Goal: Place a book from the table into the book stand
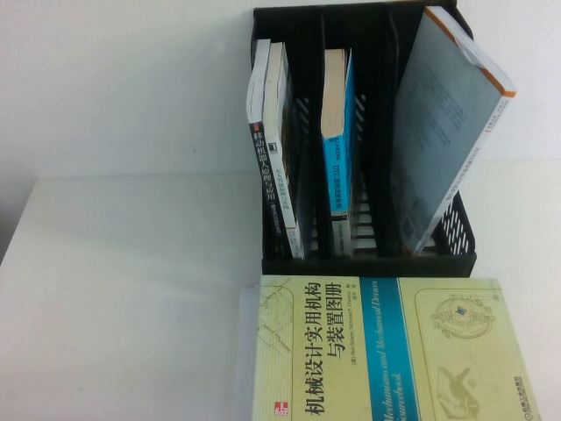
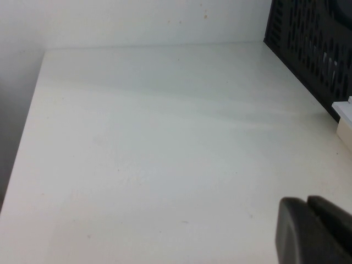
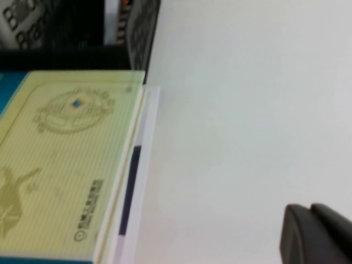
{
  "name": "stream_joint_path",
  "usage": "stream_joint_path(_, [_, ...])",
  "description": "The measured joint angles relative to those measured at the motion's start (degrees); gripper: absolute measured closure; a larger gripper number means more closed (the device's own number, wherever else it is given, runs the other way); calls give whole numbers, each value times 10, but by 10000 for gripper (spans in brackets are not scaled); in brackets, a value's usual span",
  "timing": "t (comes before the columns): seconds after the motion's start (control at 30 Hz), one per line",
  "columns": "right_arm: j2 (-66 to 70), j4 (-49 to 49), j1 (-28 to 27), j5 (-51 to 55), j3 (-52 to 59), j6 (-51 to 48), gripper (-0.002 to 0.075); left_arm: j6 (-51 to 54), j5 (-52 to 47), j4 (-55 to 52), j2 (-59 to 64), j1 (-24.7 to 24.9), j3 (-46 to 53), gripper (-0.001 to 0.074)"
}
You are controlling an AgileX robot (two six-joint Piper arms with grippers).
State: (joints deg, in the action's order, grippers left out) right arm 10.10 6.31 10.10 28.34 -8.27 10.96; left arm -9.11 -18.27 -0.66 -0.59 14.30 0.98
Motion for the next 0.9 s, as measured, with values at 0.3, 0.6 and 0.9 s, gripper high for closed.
stream_joint_path(0.3, [-107,2,-55,-50,87,1,727,0,-2,0,-1,0,0,737])
stream_joint_path(0.6, [-108,-2,-57,-78,92,-33,727,0,-3,0,-1,0,0,737])
stream_joint_path(0.9, [-108,-2,-57,-78,92,-35,727,0,-3,0,-1,0,0,737])
